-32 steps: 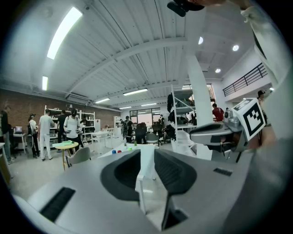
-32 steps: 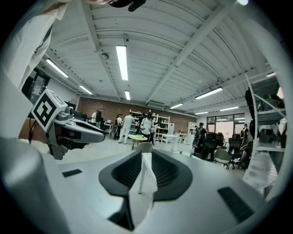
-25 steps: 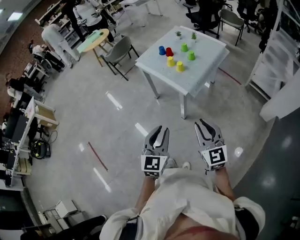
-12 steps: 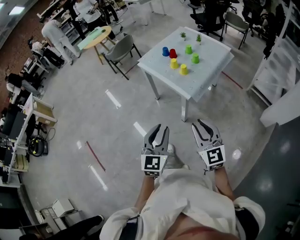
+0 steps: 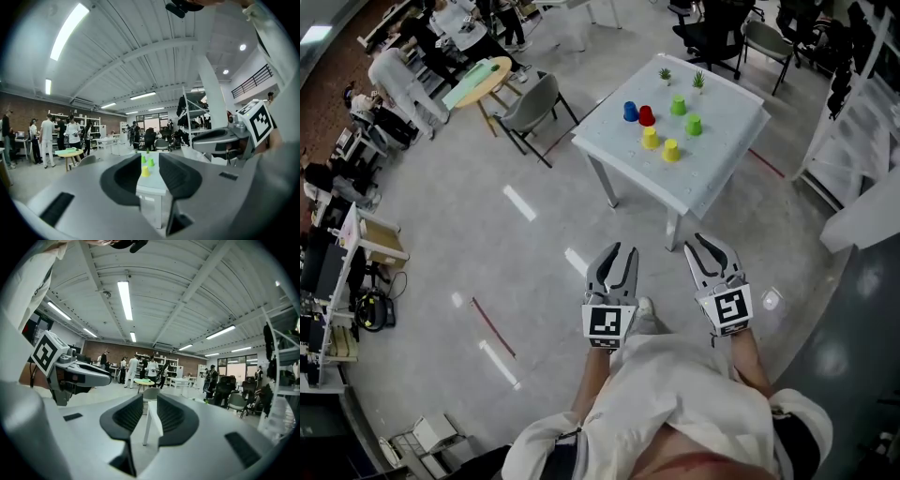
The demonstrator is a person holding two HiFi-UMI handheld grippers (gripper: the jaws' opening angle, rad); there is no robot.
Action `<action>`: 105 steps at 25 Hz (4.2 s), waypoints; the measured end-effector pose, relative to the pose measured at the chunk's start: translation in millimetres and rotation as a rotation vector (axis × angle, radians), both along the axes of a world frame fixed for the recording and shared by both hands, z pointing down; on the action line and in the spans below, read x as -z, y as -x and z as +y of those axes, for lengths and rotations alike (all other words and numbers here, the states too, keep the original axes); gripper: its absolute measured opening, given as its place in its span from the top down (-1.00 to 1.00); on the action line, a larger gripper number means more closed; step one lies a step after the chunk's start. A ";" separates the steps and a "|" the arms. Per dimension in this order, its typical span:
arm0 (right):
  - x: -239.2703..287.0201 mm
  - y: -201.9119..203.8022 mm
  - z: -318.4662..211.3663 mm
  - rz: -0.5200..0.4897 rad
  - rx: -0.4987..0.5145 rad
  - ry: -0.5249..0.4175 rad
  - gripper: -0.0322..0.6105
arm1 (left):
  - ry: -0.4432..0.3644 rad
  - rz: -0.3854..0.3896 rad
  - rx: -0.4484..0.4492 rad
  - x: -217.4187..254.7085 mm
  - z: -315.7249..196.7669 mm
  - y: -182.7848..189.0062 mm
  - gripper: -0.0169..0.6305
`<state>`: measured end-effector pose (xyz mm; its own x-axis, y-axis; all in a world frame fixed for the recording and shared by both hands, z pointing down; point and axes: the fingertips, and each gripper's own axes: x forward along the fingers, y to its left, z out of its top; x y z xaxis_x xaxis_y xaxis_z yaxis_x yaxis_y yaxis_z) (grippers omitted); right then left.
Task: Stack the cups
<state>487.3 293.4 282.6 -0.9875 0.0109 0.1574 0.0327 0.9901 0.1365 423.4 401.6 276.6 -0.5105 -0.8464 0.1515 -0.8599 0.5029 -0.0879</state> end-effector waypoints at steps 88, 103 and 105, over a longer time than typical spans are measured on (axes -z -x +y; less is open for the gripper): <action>-33.4 391.9 -234.5 0.076 -0.115 0.067 0.72 | 0.057 0.018 -0.106 -17.0 -242.1 405.6 0.61; -46.8 431.8 -274.0 0.074 -0.260 0.091 0.72 | 0.072 0.025 -0.272 -37.1 -300.9 456.8 0.61; -49.2 438.6 -278.7 0.077 -0.290 0.092 0.72 | 0.079 0.031 -0.311 -41.5 -309.5 465.5 0.61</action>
<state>48.7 14.7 331.8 -0.9368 -0.2518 0.2430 -0.2462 0.9677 0.0535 -42.1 92.1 318.1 -0.2232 -0.9461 0.2348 -0.9742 0.2081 -0.0877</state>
